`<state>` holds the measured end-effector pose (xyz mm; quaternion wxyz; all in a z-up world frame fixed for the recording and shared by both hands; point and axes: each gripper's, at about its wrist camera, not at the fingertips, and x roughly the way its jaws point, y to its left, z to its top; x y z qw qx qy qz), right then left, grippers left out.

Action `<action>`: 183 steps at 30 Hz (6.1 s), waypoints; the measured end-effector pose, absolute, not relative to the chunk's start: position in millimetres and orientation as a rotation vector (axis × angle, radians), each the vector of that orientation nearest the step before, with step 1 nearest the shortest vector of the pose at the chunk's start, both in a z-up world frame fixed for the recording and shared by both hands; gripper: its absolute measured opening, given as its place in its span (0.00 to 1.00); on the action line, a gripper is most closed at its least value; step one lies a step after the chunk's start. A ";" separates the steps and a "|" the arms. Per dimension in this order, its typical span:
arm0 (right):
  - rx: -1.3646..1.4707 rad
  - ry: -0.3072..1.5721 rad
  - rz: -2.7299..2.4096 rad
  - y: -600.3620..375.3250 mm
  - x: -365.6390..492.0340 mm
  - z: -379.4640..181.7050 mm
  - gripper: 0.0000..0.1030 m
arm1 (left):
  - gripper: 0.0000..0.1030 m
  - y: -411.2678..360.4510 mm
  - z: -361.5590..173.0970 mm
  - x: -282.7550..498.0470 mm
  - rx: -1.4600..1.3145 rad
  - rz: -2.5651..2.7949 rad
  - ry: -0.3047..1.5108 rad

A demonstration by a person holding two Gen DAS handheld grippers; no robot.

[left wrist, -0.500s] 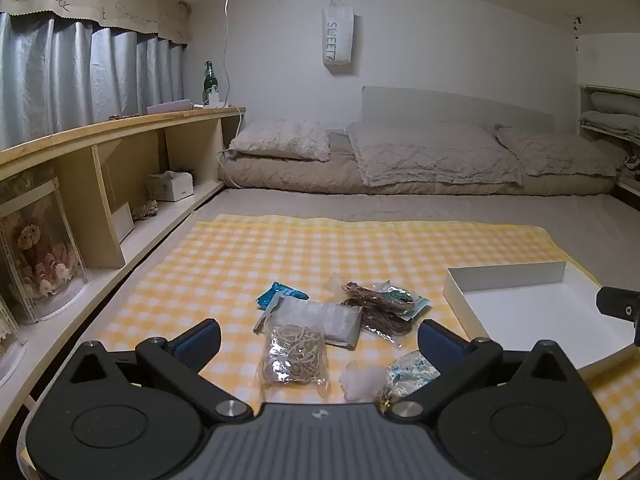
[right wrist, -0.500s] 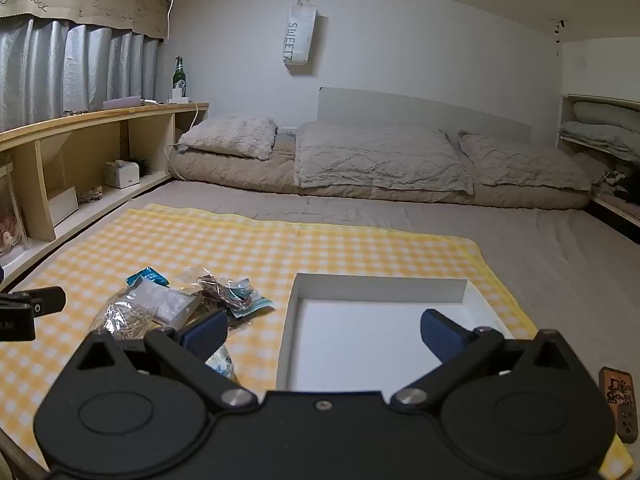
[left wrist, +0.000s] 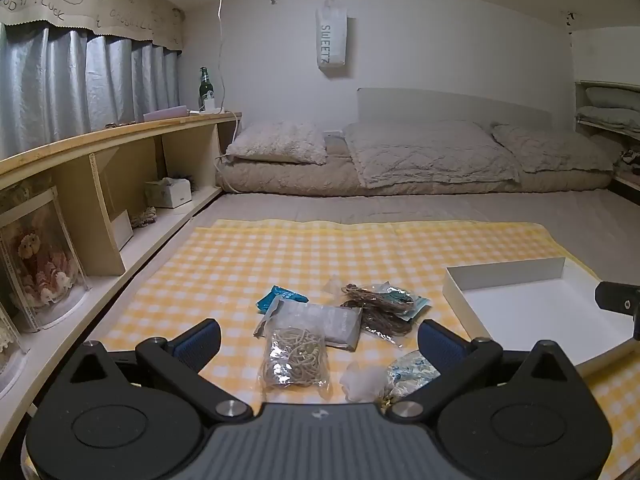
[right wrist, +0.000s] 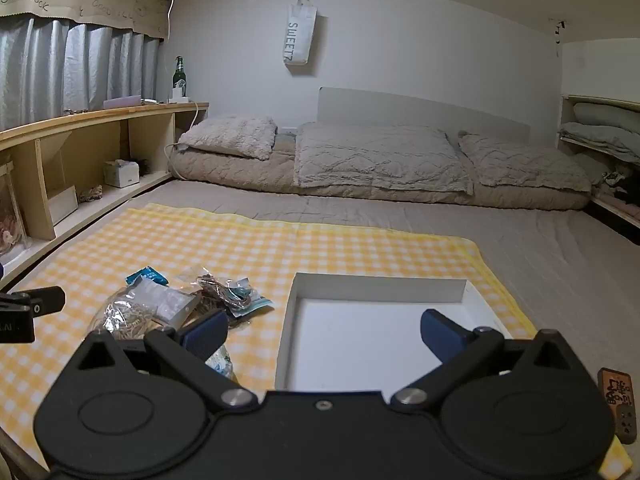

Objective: Organize soft objects

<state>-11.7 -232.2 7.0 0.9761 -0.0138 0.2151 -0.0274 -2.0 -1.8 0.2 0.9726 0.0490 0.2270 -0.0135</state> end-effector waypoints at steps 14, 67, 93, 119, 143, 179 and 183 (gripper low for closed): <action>-0.032 0.434 -0.054 -231.8 -14.4 5.6 1.00 | 1.00 -2.0 0.5 -2.5 0.094 -0.026 0.459; -0.036 0.439 -0.055 -230.5 -13.8 3.7 1.00 | 1.00 -1.3 -0.9 -1.2 0.092 -0.027 0.464; -0.027 0.399 -0.028 -227.5 -20.9 12.5 1.00 | 1.00 -13.2 4.6 0.9 0.137 -0.010 0.432; -0.032 0.298 0.114 -206.9 71.1 99.0 1.00 | 1.00 -1.6 54.3 112.4 0.146 0.037 0.400; -0.186 0.793 0.392 -156.5 145.2 -51.7 1.00 | 1.00 49.3 -59.1 206.0 -0.090 0.062 0.929; -0.325 1.018 0.580 -122.0 173.8 -96.4 0.67 | 0.57 43.0 -109.8 222.9 -0.004 0.030 1.122; -0.314 0.992 0.566 -124.5 171.3 -89.0 0.64 | 0.55 46.9 -99.9 213.9 -0.024 0.034 1.095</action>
